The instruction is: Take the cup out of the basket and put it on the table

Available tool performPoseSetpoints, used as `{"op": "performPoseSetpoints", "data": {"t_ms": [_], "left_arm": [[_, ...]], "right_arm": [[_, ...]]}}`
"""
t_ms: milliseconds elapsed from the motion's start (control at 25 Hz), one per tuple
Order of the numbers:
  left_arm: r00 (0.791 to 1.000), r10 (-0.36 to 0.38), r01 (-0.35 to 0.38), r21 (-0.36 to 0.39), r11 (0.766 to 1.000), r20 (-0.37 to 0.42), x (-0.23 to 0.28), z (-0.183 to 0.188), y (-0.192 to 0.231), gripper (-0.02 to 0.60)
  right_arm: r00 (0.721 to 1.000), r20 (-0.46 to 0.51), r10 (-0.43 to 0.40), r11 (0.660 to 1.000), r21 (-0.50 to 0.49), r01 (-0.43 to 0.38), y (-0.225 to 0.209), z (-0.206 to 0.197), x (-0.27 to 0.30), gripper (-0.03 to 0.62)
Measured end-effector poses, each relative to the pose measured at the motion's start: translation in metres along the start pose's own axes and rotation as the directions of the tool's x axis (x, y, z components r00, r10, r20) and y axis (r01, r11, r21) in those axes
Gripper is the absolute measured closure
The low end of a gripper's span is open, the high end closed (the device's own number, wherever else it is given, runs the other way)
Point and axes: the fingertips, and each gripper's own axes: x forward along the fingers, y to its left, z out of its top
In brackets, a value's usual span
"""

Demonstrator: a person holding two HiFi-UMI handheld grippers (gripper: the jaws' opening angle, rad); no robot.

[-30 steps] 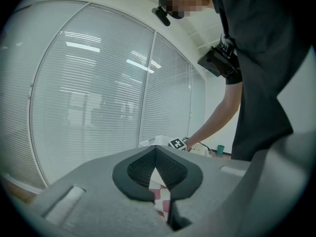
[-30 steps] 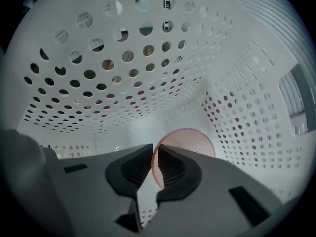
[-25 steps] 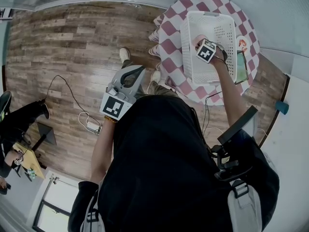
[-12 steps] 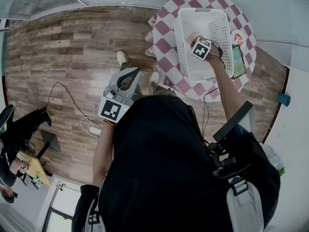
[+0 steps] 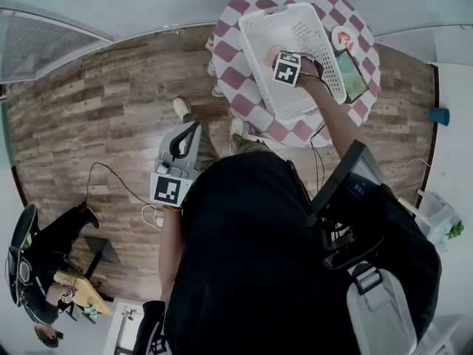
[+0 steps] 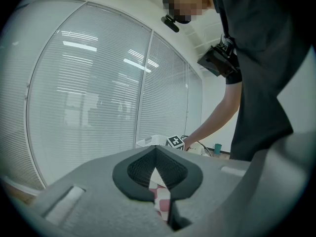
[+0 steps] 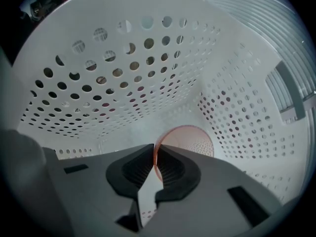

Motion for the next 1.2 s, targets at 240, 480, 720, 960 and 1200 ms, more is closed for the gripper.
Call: {"op": "performPoseSetpoints", "data": {"t_ms": [240, 480, 720, 960, 1200], "left_arm": [[1.0, -0.022, 0.022, 0.01, 1.0, -0.005, 0.004, 0.001, -0.006, 0.584], [0.999, -0.048, 0.048, 0.018, 0.999, -0.006, 0.01, 0.003, -0.015, 0.584], [0.998, -0.062, 0.062, 0.022, 0.998, -0.006, 0.013, 0.001, -0.019, 0.584], [0.998, -0.069, 0.069, 0.025, 0.997, -0.012, 0.014, 0.001, -0.023, 0.584], [0.997, -0.083, 0.083, 0.034, 0.996, -0.003, 0.018, 0.004, -0.026, 0.584]], "right_arm": [[1.0, 0.023, -0.02, 1.0, 0.003, 0.02, -0.003, 0.003, -0.011, 0.565], [0.998, 0.046, -0.048, 0.999, 0.004, 0.047, -0.005, 0.003, -0.025, 0.565], [0.995, 0.084, -0.059, 0.998, 0.039, 0.055, -0.009, 0.007, -0.033, 0.565], [0.99, 0.115, -0.078, 0.996, 0.057, 0.072, -0.008, 0.008, -0.042, 0.565], [0.98, 0.166, -0.113, 0.991, 0.097, 0.098, -0.012, 0.011, -0.059, 0.566]]}}
